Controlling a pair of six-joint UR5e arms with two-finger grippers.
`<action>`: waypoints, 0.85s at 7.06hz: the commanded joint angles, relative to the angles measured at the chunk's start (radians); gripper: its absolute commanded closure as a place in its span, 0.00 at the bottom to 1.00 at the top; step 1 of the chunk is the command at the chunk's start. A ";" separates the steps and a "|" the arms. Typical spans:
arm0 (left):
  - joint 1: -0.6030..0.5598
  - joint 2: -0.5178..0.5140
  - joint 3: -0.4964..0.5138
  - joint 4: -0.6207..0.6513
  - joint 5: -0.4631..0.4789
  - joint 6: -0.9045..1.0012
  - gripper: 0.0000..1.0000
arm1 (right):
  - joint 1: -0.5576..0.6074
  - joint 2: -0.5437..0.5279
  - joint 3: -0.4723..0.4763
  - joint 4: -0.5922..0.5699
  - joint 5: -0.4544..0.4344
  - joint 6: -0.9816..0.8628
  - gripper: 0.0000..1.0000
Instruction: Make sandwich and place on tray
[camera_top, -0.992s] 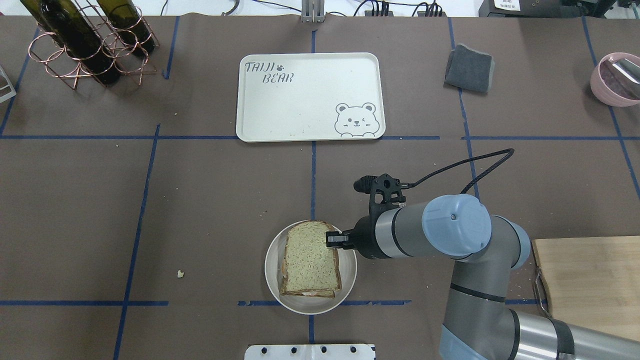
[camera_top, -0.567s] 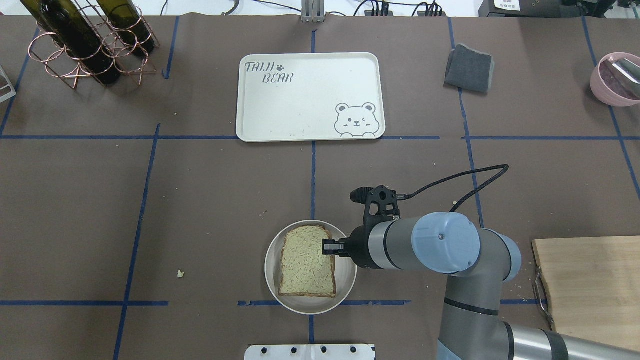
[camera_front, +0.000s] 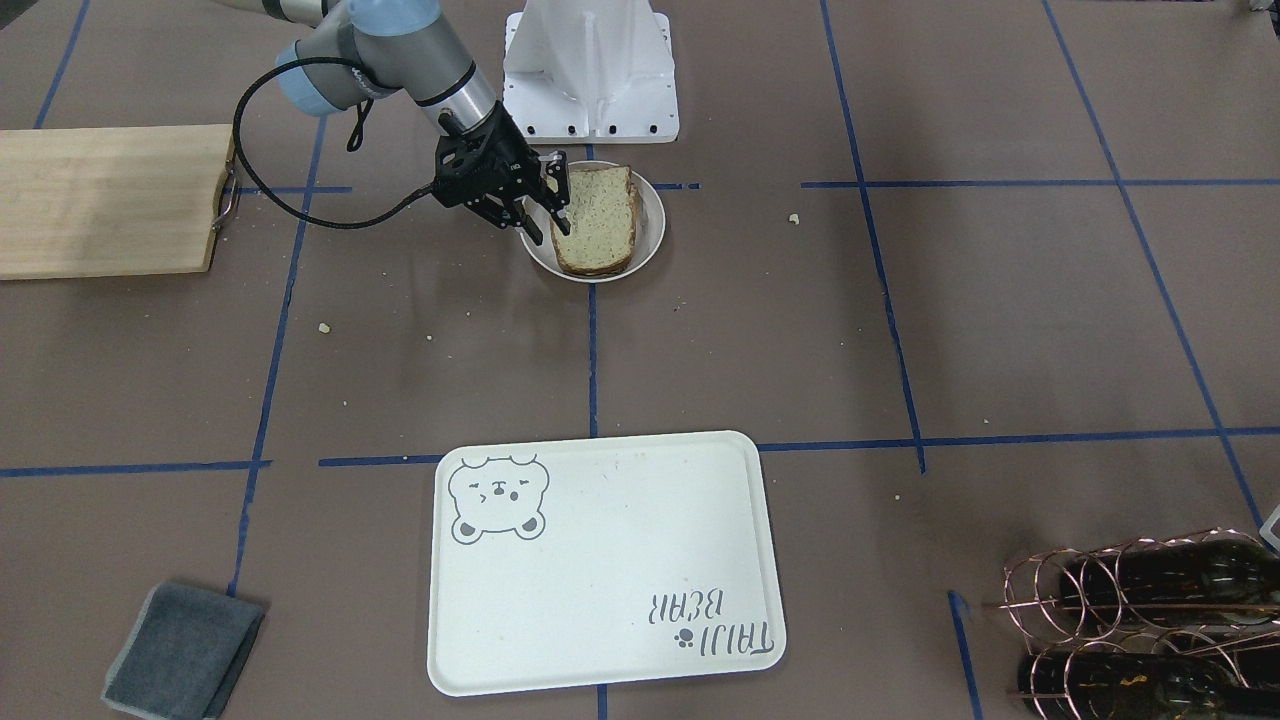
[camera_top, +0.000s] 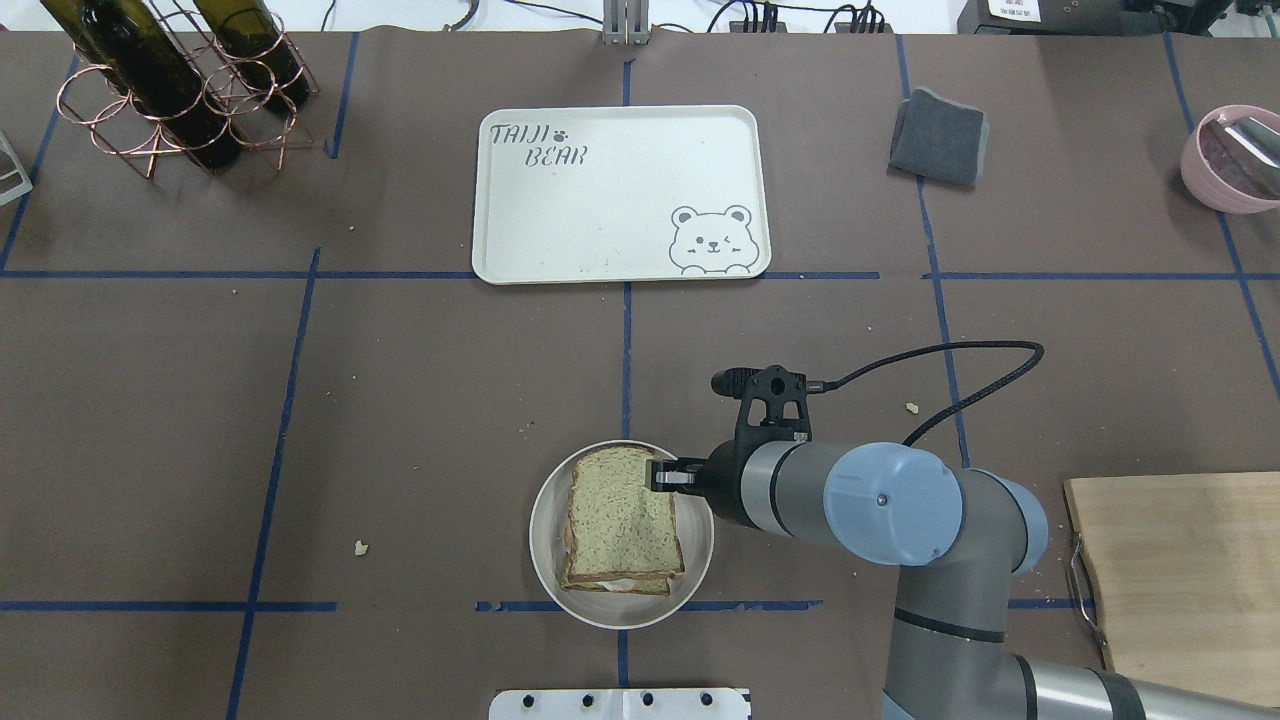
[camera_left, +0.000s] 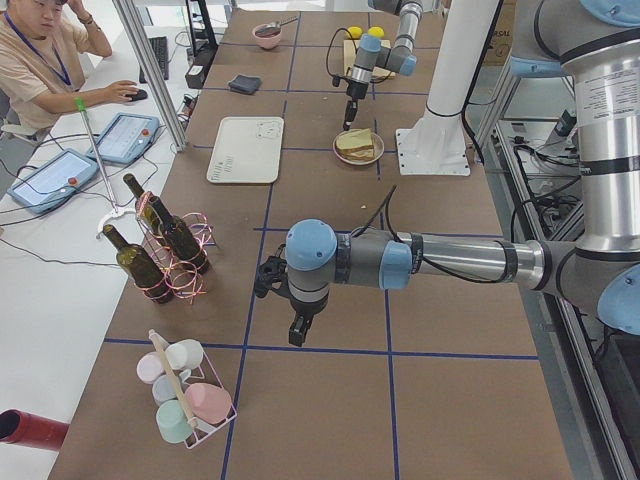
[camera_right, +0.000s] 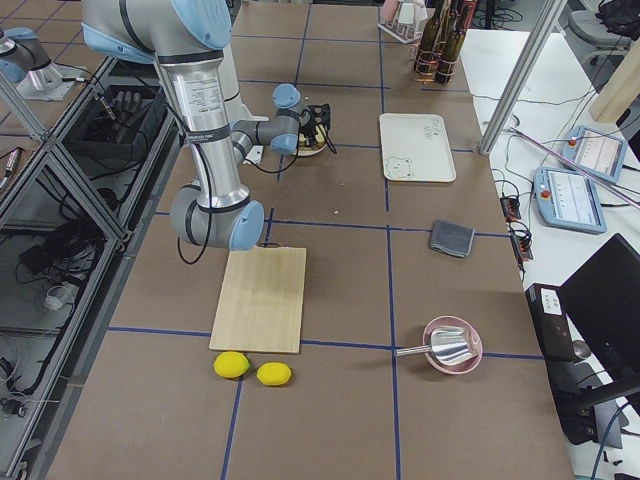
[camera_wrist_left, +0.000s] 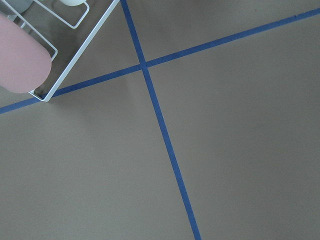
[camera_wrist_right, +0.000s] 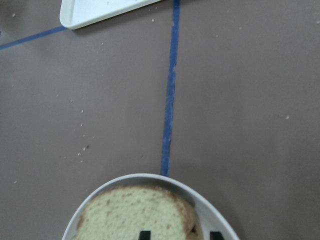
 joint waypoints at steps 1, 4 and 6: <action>0.000 -0.008 -0.014 -0.015 0.004 0.000 0.00 | 0.179 0.008 0.067 -0.270 0.209 -0.070 0.00; 0.006 -0.013 -0.003 -0.337 0.015 -0.002 0.00 | 0.472 -0.052 0.079 -0.447 0.420 -0.424 0.00; 0.009 -0.040 0.047 -0.609 0.004 -0.011 0.00 | 0.622 -0.211 0.080 -0.440 0.463 -0.610 0.00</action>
